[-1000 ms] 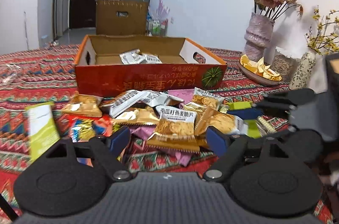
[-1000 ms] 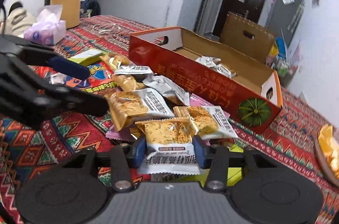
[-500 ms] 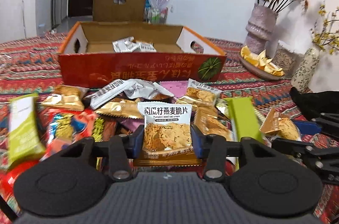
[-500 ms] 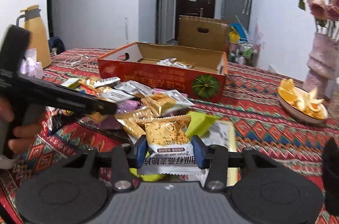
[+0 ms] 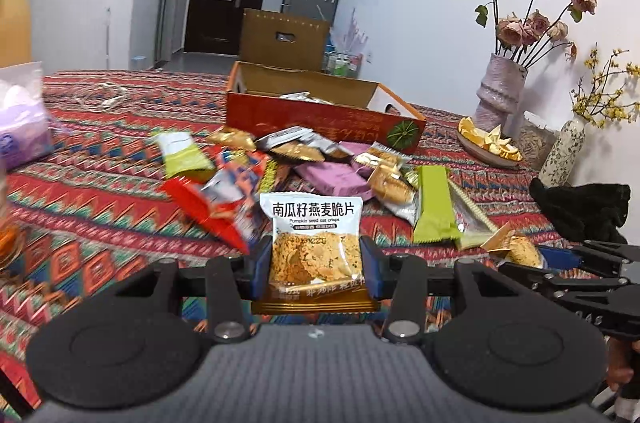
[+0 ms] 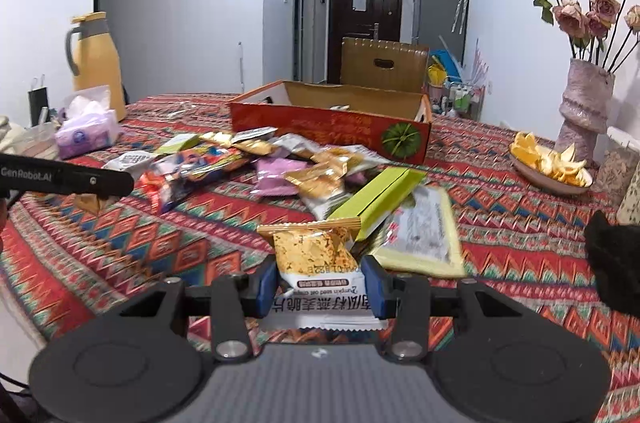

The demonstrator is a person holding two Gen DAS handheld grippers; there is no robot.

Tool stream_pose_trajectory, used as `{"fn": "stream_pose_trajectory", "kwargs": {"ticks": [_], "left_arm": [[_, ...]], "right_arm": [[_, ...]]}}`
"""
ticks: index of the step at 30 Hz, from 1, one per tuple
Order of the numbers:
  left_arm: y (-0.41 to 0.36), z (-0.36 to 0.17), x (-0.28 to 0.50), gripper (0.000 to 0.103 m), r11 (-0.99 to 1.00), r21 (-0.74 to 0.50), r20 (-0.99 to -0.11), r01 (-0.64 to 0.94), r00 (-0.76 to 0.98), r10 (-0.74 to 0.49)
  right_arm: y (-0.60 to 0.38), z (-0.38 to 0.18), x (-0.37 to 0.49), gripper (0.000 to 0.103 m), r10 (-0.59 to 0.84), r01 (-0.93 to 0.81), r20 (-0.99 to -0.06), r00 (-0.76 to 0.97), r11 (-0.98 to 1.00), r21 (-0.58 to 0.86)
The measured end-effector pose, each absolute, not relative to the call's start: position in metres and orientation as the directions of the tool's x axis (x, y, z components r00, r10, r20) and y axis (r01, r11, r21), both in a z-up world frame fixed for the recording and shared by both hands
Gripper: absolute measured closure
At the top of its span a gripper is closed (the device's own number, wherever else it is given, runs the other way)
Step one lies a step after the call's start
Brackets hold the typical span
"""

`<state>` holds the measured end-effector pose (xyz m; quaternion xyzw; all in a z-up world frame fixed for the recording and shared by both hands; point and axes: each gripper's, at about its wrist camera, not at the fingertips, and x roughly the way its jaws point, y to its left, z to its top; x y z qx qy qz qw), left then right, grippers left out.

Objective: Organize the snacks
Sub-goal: 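Grasp a pumpkin-seed oat crisp packet with the left tool while the right tool grasps another, then carry both packets into the orange box and open both tools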

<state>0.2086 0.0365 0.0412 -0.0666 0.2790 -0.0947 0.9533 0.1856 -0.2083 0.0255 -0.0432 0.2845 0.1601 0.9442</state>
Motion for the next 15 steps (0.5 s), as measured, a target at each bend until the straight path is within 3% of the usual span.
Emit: {"fn": "stream_pose_trajectory", "kwargs": {"ticks": [15], "left_arm": [[0.041,0.054,0.199,0.057,0.979,-0.155,-0.48,0.131,0.856,-0.191]], "right_arm": [[-0.206,0.041,0.172,0.059,0.284,-0.313,-0.508,0.814,0.949,0.029]]}}
